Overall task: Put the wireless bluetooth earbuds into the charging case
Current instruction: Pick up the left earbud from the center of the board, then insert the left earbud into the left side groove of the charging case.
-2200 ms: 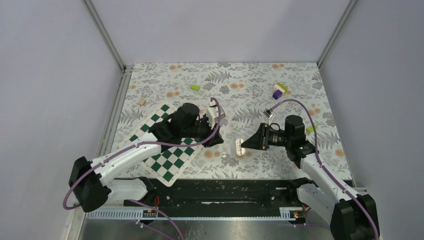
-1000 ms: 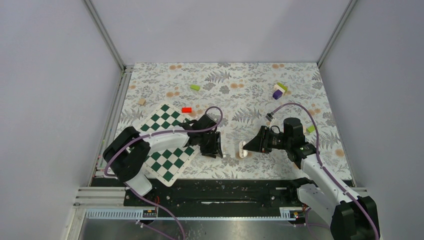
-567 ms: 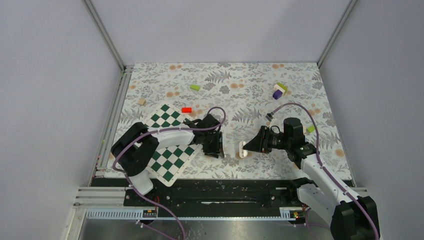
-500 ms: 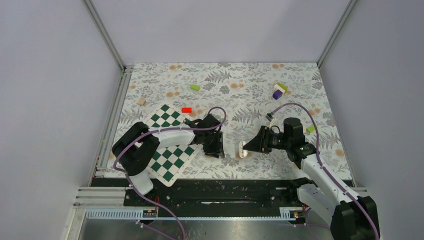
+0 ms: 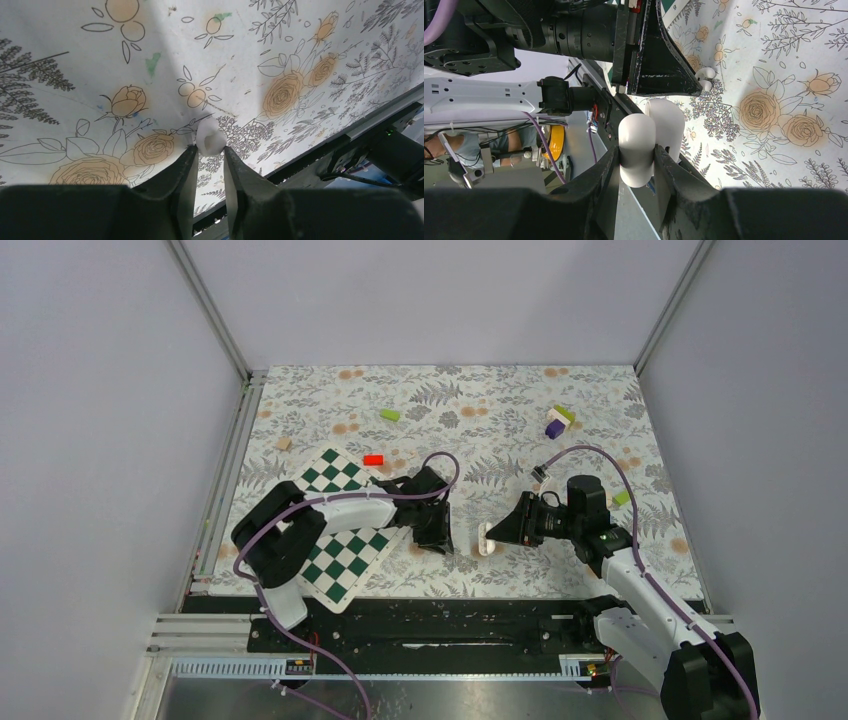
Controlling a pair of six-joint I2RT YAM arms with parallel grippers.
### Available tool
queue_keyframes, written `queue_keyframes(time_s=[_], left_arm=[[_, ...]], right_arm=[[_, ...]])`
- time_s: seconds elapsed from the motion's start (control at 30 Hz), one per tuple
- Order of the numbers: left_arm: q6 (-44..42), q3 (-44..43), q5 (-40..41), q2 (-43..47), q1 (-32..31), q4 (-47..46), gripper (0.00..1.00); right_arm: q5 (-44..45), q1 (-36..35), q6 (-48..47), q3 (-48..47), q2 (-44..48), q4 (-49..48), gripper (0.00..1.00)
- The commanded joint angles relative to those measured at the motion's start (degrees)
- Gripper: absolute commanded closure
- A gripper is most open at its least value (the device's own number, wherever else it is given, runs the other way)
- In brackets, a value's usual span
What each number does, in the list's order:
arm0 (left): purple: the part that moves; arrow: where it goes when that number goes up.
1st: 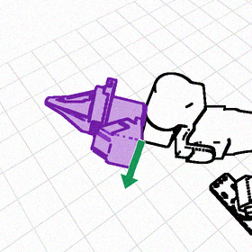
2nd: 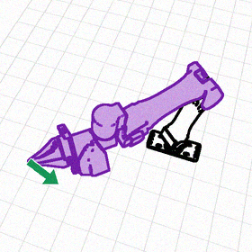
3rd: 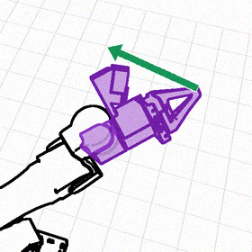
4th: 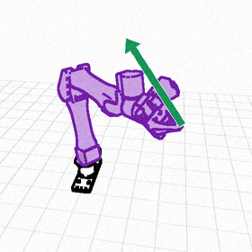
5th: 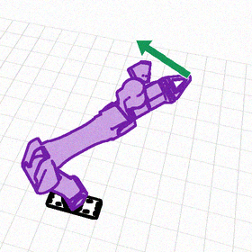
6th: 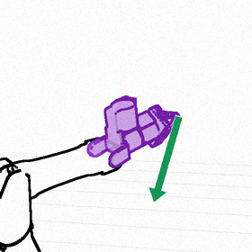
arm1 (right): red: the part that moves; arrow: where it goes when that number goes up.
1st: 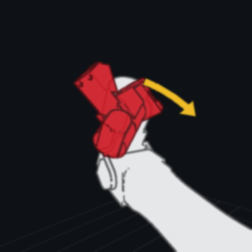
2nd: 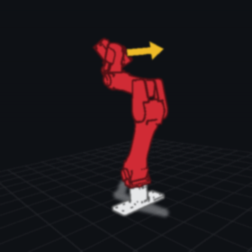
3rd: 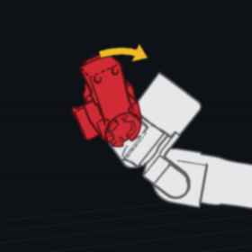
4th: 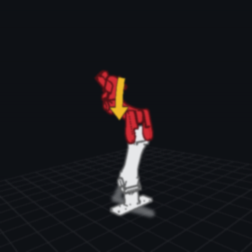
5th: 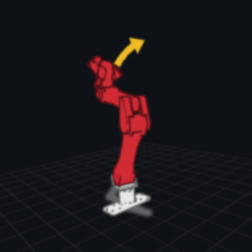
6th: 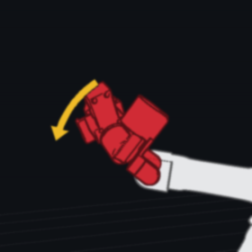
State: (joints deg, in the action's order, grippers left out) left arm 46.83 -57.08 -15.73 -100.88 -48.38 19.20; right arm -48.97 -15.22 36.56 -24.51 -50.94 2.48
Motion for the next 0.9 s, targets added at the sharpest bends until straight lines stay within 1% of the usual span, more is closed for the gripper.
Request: queue_keyframes(time_s=[0.0,0.3,0.47,0.63,0.73,0.87], left_arm=[[-0.47,-1.94,1.85,-0.55,-0.10,-0.89,0.79],[-1.11,-2.60,1.96,0.19,-0.30,-0.47,1.00],[-2.24,-3.45,1.68,1.96,-0.24,0.86,1.00],[-4.30,-4.72,-0.20,8.19,0.95,3.26,1.00],[-4.57,-4.60,-2.02,13.03,2.40,2.47,1.00],[-3.80,-4.67,-4.61,17.71,2.52,-1.25,1.00]], right_arm=[[-0.94,0.01,0.45,-0.97,0.49,-1.51,1.00],[-1.31,0.02,0.93,-0.96,-0.01,-1.87,1.00],[-1.01,0.02,1.08,-0.89,-0.12,-1.87,1.00],[-0.75,0.02,1.10,0.04,-1.21,-1.88,1.00],[-1.32,0.02,1.80,1.17,-2.14,-5.73,1.00],[-2.21,0.01,3.50,1.65,-3.76,-8.69,1.00]])
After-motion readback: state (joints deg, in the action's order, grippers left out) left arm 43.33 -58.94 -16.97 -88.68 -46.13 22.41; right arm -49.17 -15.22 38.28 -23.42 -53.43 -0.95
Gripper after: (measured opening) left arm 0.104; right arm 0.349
